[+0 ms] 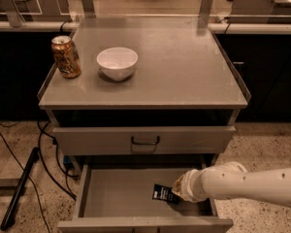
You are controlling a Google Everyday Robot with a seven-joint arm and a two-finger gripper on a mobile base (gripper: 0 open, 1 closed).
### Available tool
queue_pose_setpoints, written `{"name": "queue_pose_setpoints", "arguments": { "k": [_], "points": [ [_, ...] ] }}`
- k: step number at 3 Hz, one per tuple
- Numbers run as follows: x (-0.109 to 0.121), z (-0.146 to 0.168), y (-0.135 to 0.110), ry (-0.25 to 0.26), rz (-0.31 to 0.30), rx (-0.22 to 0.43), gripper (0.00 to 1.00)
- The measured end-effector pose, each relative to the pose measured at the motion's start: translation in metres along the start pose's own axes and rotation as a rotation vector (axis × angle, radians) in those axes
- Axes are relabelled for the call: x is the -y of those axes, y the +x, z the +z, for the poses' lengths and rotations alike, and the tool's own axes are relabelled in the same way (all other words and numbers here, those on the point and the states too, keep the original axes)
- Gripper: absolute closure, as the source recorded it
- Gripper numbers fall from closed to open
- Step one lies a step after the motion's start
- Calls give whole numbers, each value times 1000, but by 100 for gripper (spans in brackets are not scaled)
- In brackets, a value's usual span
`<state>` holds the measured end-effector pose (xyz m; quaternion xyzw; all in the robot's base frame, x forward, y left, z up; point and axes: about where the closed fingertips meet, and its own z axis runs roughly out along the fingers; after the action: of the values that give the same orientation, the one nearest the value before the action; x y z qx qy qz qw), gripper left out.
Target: Pick rxbar blueberry from middle drawer and place on counter
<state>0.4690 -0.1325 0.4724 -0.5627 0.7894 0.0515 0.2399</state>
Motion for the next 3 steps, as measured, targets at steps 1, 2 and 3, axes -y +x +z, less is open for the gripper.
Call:
{"name": "queue_pose_setpoints", "arguments": {
  "k": [1,2,3],
  "points": [
    [-13,35,11,-48,32,22,100],
    [-12,42,18,-42,31,22,100],
    [-9,58,24,-32,16,23,100]
  ]
}}
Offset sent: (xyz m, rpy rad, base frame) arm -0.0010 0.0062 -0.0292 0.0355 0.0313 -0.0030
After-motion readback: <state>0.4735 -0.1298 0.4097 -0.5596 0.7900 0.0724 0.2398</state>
